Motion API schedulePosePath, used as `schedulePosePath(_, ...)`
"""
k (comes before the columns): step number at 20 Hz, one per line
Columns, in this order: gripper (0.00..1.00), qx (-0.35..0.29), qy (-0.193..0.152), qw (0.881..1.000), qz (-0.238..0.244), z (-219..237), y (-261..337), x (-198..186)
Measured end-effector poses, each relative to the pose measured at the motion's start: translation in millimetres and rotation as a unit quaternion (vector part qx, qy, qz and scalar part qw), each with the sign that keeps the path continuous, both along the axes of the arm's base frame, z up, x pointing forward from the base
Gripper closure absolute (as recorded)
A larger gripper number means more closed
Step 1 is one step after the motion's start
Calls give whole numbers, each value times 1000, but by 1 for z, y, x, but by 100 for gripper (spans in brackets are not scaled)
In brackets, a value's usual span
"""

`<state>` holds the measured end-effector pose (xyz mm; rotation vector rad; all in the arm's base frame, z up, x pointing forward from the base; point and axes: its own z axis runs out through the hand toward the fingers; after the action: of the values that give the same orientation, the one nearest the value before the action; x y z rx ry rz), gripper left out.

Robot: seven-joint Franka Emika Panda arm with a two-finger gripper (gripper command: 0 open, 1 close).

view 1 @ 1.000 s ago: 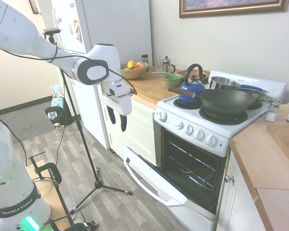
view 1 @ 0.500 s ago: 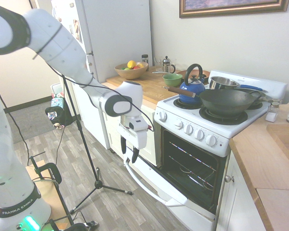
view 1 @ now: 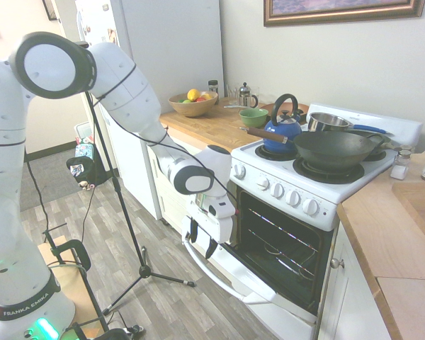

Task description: Close the oven

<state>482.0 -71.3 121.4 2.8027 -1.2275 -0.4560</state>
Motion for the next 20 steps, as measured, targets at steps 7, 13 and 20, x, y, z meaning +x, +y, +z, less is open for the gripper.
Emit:
schedulePosePath(7, 0, 12, -30, 998, 50, -32, 20, -3)
schedulePosePath(13, 0, 1, -75, 996, 54, -40, 33, 7)
schedulePosePath(20, 0, -19, -133, 991, 18, -49, 50, 34)
